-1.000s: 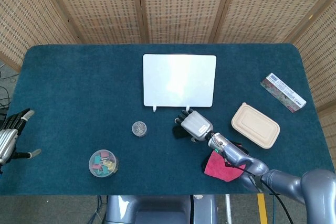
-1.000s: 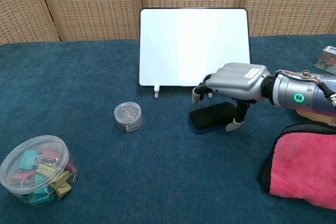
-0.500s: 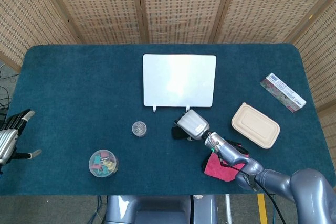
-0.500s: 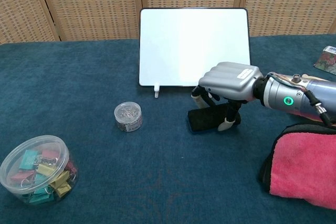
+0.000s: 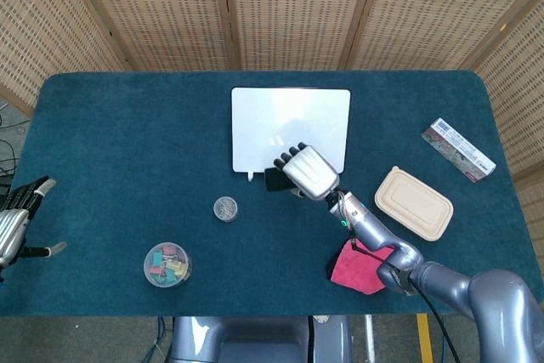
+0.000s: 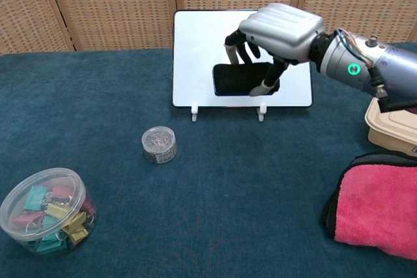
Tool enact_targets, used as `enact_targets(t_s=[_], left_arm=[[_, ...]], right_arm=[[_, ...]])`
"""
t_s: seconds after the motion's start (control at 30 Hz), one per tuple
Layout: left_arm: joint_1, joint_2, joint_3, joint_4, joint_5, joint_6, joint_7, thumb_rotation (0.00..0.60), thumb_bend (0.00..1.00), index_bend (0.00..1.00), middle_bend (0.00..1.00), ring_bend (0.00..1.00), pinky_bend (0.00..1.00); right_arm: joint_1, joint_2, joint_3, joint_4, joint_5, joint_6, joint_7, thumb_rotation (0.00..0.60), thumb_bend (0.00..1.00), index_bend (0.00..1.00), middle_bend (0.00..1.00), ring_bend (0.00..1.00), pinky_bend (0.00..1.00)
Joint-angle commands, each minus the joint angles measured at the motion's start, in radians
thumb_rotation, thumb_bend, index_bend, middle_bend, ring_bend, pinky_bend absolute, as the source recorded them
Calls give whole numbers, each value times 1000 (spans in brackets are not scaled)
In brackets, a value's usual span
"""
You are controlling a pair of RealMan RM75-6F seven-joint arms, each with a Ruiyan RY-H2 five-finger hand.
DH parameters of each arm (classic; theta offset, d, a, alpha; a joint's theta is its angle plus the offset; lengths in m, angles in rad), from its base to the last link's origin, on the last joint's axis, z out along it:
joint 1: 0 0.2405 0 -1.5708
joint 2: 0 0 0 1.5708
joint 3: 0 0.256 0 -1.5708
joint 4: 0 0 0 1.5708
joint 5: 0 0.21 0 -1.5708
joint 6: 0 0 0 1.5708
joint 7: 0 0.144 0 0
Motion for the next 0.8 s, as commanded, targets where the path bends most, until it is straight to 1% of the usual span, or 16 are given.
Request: enact_targets(t_s=[0.03,0.1,0.17,0.2,0.3,0.4,0.53,0.7,0.8], left_arm=[[-1,0,0,0,-1,-2,1,600,0,0,0,0,0],[-3,-1,0,0,-4,-8,-2,600,0,0,0,0,0],[-5,-1,-1,3,-6,-13,-5,600,0,0,0,0,0],[-6,-1,-1,3,-7,-14,-5,600,0,0,0,0,0],[-12,-3,-5,15,-21,-33,-17,600,0,0,0,0,0],[-18,-5,-7,25,-29,-49,-28,600,0,0,0,0,0],[-24,-6,-8,32,-34,-63,-36,600,0,0,0,0,0],[-28,-4,-9,32,-33,-68,-44,600,0,0,0,0,0],[-27,-3,-8,31,-31,-66,-47,600,0,0,0,0,0]], right_arm=[[63,-74,61,145,48,-21,30,600,293,596,627,549,557],[87,-120,75,221,80,-56,45,600,311,596,627,550,557],[102,-155,76,283,90,-67,50,600,311,596,627,550,557],[104,-161,75,293,91,-68,51,600,311,595,627,550,557],[121,-226,59,401,96,-79,65,600,319,596,627,550,557],[133,-271,44,477,95,-84,95,600,338,596,627,550,557],[146,-310,31,548,92,-75,123,600,337,596,627,550,557],[159,-344,24,605,101,-80,135,600,337,596,626,550,557],[162,-361,20,635,109,-90,132,600,328,596,608,550,557]])
